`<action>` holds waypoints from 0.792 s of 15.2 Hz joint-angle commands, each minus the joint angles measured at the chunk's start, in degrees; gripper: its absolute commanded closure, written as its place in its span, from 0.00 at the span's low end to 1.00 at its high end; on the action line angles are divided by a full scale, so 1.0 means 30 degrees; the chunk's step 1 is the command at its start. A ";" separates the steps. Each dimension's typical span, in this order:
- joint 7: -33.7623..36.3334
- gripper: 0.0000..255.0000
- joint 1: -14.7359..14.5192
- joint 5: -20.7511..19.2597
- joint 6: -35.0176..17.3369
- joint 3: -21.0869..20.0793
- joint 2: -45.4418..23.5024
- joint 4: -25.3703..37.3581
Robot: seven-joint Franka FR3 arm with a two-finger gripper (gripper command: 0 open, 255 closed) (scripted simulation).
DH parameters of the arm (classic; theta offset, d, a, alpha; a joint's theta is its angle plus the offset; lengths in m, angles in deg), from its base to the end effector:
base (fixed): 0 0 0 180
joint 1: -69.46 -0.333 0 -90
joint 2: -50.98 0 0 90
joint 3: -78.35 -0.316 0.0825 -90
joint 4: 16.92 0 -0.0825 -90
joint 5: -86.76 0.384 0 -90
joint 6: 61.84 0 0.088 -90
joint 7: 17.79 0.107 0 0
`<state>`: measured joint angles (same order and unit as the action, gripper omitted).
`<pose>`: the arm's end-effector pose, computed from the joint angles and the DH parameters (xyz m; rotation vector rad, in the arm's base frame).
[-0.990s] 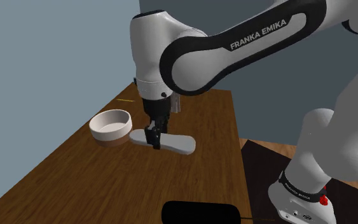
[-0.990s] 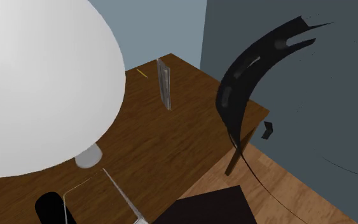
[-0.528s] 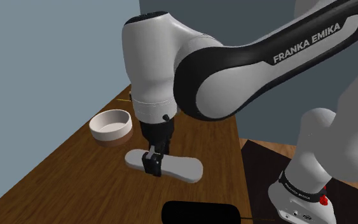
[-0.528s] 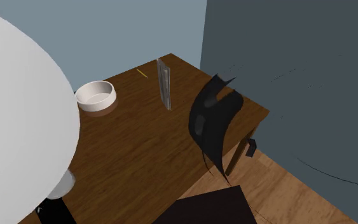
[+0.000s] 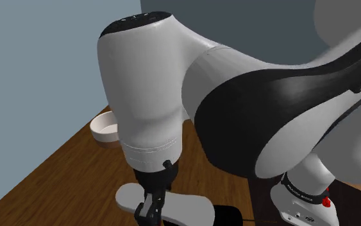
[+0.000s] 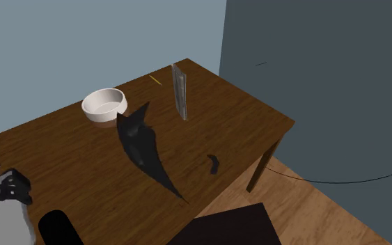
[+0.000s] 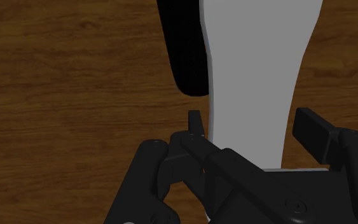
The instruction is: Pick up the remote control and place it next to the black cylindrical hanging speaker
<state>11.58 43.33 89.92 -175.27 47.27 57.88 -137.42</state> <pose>0.2727 0.4415 0.4620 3.0378 0.7107 -0.0096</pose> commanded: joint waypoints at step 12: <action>0.4730 1.00 -0.1707 -0.1427 -0.0882 -0.2311 -0.2625 0.1322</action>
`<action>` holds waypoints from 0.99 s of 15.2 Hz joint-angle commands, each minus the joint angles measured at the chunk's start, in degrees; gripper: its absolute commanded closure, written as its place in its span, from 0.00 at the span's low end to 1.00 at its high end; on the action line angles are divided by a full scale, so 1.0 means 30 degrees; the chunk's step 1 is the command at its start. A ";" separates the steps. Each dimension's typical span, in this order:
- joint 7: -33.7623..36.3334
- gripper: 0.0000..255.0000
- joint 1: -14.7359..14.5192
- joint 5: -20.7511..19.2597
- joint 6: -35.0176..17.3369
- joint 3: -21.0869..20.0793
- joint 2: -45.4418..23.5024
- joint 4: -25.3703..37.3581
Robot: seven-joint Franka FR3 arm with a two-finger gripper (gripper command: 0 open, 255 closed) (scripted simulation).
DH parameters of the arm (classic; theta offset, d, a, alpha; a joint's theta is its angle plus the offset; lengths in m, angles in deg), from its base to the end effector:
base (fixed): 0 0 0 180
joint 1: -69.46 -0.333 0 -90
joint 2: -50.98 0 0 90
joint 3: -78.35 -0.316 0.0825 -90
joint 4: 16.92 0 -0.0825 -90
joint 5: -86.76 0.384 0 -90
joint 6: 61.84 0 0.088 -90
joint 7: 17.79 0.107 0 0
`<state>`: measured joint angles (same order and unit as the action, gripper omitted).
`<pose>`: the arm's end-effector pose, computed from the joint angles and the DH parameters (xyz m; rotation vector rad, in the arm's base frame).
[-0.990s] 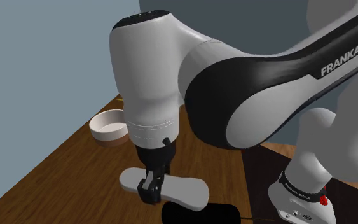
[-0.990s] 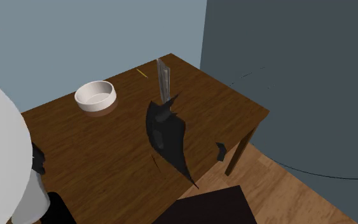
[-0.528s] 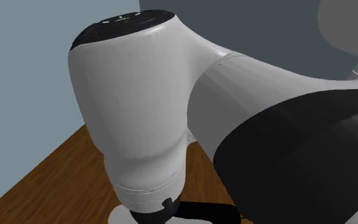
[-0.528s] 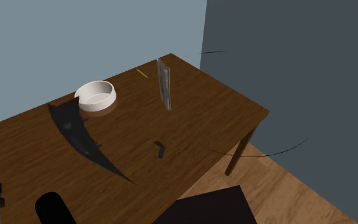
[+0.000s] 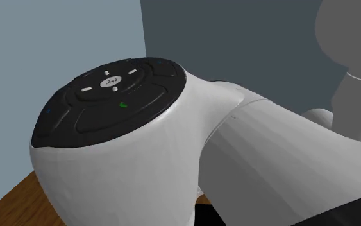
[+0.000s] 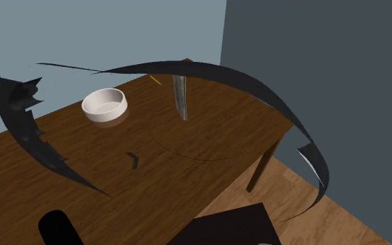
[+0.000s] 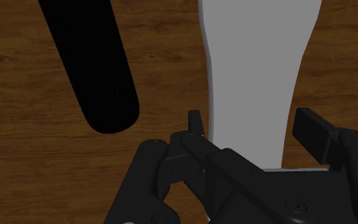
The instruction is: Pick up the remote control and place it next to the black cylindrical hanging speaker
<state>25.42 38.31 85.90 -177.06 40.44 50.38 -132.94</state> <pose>0.1985 0.5142 0.4419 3.0379 0.7077 -0.0101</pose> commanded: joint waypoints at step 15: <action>0.1282 1.00 -0.0298 -0.1707 -0.3887 0.0052 -0.2187 -0.2189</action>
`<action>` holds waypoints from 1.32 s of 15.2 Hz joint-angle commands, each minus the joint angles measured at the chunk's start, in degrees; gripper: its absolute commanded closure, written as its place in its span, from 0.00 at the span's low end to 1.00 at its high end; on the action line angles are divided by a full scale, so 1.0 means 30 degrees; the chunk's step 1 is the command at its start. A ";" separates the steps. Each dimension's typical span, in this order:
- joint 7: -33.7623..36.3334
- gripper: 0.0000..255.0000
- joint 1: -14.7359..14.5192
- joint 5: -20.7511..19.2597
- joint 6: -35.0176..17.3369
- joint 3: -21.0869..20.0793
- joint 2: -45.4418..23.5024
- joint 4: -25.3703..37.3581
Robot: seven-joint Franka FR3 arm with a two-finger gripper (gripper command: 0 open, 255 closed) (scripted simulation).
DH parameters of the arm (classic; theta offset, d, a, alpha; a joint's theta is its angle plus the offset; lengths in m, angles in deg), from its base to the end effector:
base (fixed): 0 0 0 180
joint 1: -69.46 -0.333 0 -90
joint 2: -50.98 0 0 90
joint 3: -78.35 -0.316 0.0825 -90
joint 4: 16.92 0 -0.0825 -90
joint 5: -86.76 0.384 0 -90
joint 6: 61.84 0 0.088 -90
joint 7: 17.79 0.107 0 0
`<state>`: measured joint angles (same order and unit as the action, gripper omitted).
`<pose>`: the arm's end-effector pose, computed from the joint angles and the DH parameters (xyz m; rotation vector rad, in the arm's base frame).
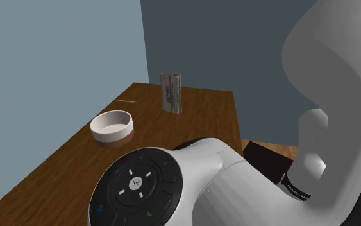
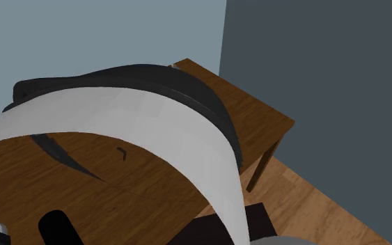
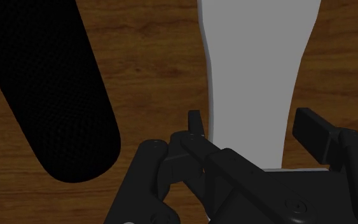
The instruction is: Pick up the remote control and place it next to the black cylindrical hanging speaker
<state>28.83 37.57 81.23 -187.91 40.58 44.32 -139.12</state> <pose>0.1985 0.5147 0.3626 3.0380 0.7072 -0.0102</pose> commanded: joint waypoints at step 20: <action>-0.0428 0.00 0.0115 0.0675 0.1375 -0.0131 0.0831 0.0753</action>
